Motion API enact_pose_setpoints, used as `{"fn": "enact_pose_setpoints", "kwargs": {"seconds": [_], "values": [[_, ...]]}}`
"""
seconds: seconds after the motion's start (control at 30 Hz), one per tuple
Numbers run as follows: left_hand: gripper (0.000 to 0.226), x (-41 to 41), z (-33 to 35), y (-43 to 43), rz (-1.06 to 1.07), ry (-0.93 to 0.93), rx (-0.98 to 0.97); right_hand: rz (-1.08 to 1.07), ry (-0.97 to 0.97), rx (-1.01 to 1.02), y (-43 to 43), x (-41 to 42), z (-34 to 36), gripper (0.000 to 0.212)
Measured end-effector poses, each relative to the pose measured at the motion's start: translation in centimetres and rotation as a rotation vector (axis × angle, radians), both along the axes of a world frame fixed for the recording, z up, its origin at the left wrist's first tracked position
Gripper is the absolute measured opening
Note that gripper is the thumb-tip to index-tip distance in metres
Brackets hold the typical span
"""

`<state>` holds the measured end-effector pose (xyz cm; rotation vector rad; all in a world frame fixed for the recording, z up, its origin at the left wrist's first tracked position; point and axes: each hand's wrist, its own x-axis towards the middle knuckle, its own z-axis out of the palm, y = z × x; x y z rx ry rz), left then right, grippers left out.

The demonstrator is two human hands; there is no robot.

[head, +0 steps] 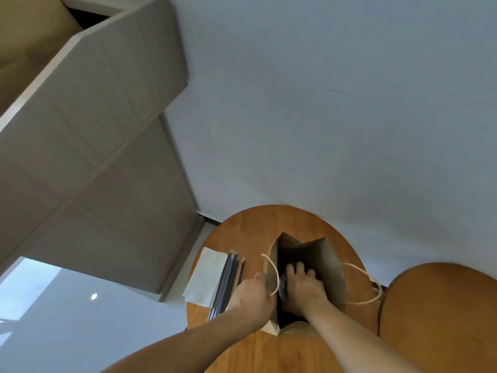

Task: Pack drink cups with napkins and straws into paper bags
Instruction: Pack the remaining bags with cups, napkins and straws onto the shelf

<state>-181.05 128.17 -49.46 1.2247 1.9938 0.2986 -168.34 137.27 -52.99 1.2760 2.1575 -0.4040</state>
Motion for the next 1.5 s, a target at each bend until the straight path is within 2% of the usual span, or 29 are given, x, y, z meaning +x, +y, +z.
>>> {"fn": "enact_pose_setpoints", "kwargs": {"seconds": [0.13,0.3,0.43,0.53,0.6,0.73,0.83,0.87,0.93,1.03,1.13,1.23,1.3,1.37,1.5], "values": [[0.033,-0.1,-0.3,-0.1,-0.005,-0.011,-0.015,-0.020,0.085,-0.049,0.3,0.0,-2.4,0.081],[0.030,-0.8,-0.7,-0.2,0.007,0.012,-0.035,0.013,0.102,0.035,-1.0,-0.1,-4.1,0.069],[0.028,-1.3,-0.5,0.1,-0.005,0.048,-0.050,-0.002,0.093,0.035,-0.7,-0.4,-4.3,0.079],[0.027,-1.4,0.1,0.1,-0.013,0.044,-0.036,-0.046,0.071,-0.045,-0.7,-0.5,-3.5,0.092],[0.028,-1.5,0.5,0.3,-0.052,0.051,-0.025,-0.108,0.102,-0.084,-0.7,-0.7,-1.9,0.092],[0.037,-2.1,1.5,1.1,-0.190,-0.057,-0.086,-0.252,0.306,-0.132,-0.4,-1.0,3.4,0.058],[0.068,-3.2,3.0,1.9,-0.360,-0.166,-0.180,-0.281,0.414,-0.095,-0.4,-0.6,8.3,0.030],[0.077,-3.7,3.5,2.1,-0.411,-0.169,-0.207,-0.276,0.429,-0.064,-0.3,-0.4,9.8,0.028],[0.084,-5.1,4.7,2.6,-0.491,-0.095,-0.220,-0.290,0.475,0.003,-0.3,-0.2,12.5,0.038],[0.075,-7.4,6.4,3.4,-0.520,0.092,-0.124,-0.305,0.629,0.084,0.1,-1.1,15.9,0.040],[0.050,-9.9,7.7,4.0,-0.433,0.129,0.008,-0.290,0.781,0.172,0.4,-3.7,17.0,0.038],[0.042,-12.6,7.4,3.8,-0.369,0.190,0.015,-0.266,0.821,0.124,0.0,-7.8,15.0,0.034],[0.046,-14.4,5.9,3.2,-0.318,0.214,-0.043,-0.264,0.773,0.038,-0.7,-10.7,12.2,0.017],[0.048,-16.2,3.9,2.2,-0.250,0.207,-0.102,-0.311,0.723,-0.046,-1.6,-13.1,8.7,0.024],[0.047,-18.6,-0.4,0.4,-0.190,0.201,-0.156,-0.453,0.564,-0.213,-4.0,-15.7,1.4,0.015]]}}
